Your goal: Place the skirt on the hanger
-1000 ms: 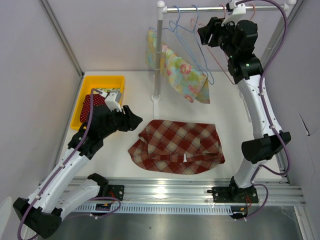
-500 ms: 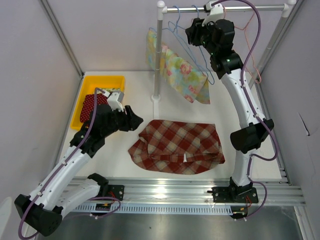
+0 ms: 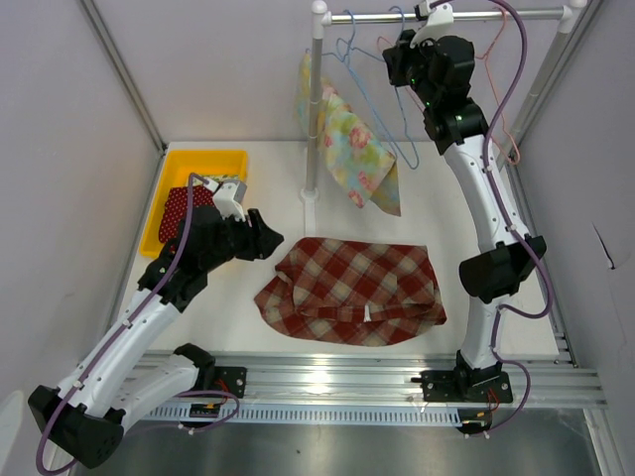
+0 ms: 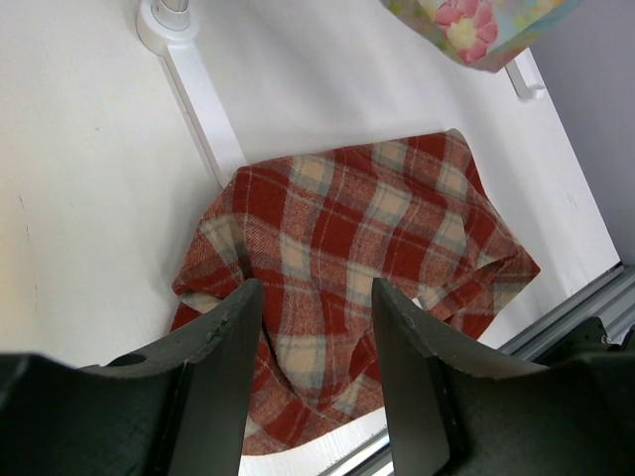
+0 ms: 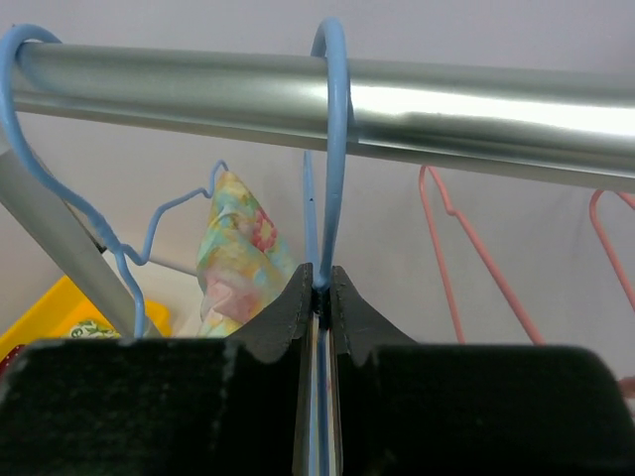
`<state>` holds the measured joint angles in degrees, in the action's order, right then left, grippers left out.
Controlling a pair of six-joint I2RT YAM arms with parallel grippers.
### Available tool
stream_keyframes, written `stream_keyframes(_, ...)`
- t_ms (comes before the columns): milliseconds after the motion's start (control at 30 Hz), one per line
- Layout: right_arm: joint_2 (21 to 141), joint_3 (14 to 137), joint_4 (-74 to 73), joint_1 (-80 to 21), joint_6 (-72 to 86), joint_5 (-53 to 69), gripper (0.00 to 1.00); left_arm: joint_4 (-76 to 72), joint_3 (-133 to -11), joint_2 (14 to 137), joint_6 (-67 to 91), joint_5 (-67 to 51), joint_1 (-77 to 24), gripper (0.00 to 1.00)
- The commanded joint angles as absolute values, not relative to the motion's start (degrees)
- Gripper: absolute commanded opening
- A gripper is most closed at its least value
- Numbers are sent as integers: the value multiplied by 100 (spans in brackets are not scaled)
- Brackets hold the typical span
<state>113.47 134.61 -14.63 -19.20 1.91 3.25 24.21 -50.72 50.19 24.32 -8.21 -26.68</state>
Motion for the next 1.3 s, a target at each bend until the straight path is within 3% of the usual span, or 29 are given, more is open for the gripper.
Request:
stream_keyframes(0,11347,13781,-1152,-1828,299,466,0,2373,-5318,4957,2294,-896,-2707,53)
stream_keyframes(333,10978,13676,-967,-1828,185,378,0,2355,-5238,4948,2276,-914,-2707,53)
stream_keyframes(533,10600,13456,-975,-1986,-201,-324,0,2382,-5229,4922,2241,-905,-2707,53)
stream_keyframes(800,9783,12429,-712,-2320,-764,-958,0,2347,-5247,4939,2241,-932,-2698,53)
stream_keyframes(1033,8317,10936,-607,-2391,-660,-1239,0,2276,-5317,4992,2241,-993,-2707,53)
stream_keyframes(1267,6060,9152,-992,-2347,95,-819,0,2233,-5502,5045,2241,-1107,-2698,53)
